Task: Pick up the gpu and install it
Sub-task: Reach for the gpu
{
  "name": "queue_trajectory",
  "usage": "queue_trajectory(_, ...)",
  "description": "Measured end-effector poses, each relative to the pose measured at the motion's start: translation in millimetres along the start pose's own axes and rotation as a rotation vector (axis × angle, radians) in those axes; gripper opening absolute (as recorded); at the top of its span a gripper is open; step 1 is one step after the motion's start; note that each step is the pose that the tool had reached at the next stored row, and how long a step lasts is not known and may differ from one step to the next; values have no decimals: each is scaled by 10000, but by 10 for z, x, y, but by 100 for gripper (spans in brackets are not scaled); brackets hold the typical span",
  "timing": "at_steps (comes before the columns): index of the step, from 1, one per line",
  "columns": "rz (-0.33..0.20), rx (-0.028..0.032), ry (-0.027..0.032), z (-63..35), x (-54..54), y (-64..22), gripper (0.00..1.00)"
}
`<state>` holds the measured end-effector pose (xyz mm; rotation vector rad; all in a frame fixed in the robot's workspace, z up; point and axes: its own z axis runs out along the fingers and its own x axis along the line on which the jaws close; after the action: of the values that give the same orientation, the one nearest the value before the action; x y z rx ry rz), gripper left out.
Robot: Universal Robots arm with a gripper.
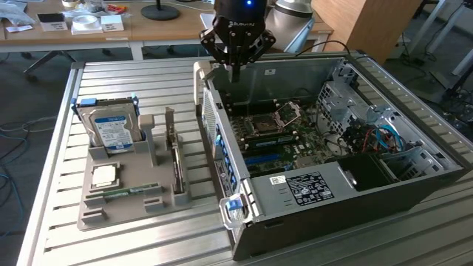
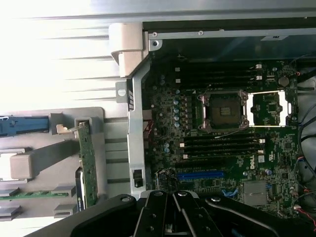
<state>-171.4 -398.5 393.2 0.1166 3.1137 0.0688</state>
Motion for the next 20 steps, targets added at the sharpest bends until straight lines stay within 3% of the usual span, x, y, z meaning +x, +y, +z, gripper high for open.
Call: queue_trajectory(20, 0, 0, 0, -5, 215, -15, 11)
